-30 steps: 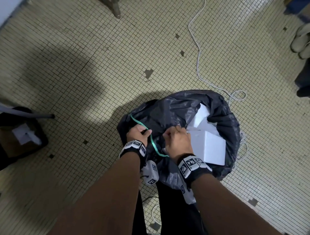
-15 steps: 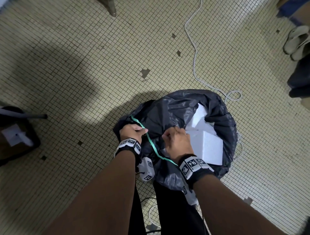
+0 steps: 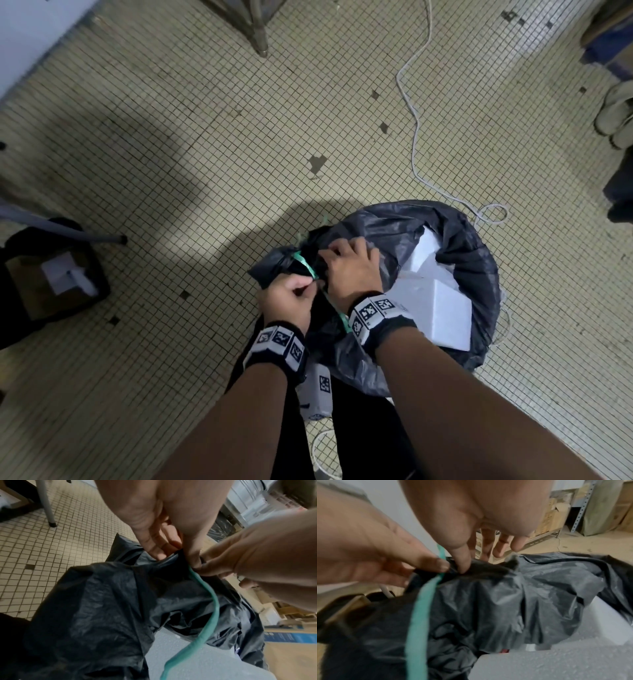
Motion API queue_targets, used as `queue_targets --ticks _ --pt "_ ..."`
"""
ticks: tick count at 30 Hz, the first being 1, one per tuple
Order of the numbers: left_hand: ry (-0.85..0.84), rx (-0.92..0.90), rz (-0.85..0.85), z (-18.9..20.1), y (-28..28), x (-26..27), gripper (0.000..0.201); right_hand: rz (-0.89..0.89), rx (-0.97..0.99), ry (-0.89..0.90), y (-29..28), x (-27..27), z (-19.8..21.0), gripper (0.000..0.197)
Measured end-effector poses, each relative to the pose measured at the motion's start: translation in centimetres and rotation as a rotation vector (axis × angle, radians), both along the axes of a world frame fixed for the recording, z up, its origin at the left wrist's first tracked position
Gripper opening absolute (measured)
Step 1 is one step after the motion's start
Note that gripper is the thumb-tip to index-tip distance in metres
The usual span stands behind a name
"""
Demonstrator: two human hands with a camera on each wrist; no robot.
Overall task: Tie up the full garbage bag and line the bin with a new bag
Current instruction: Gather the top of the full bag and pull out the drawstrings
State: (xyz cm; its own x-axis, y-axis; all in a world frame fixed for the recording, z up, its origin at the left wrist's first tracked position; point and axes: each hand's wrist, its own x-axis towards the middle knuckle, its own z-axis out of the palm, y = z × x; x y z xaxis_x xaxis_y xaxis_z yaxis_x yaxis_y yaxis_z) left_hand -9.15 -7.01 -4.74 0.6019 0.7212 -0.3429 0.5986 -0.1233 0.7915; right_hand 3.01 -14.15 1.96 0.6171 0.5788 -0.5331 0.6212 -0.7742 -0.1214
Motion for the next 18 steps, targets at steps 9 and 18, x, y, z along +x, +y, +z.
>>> queue_targets --ticks 9,18 --pt "-0.016 -0.036 0.031 1.9 4.0 -0.6 0.035 -0.032 0.066 0.01 -0.8 1.7 -0.8 0.024" --pt "0.502 0.021 -0.54 -1.6 8.8 5.7 0.063 -0.128 0.178 0.013 -2.2 0.4 0.3 0.022"
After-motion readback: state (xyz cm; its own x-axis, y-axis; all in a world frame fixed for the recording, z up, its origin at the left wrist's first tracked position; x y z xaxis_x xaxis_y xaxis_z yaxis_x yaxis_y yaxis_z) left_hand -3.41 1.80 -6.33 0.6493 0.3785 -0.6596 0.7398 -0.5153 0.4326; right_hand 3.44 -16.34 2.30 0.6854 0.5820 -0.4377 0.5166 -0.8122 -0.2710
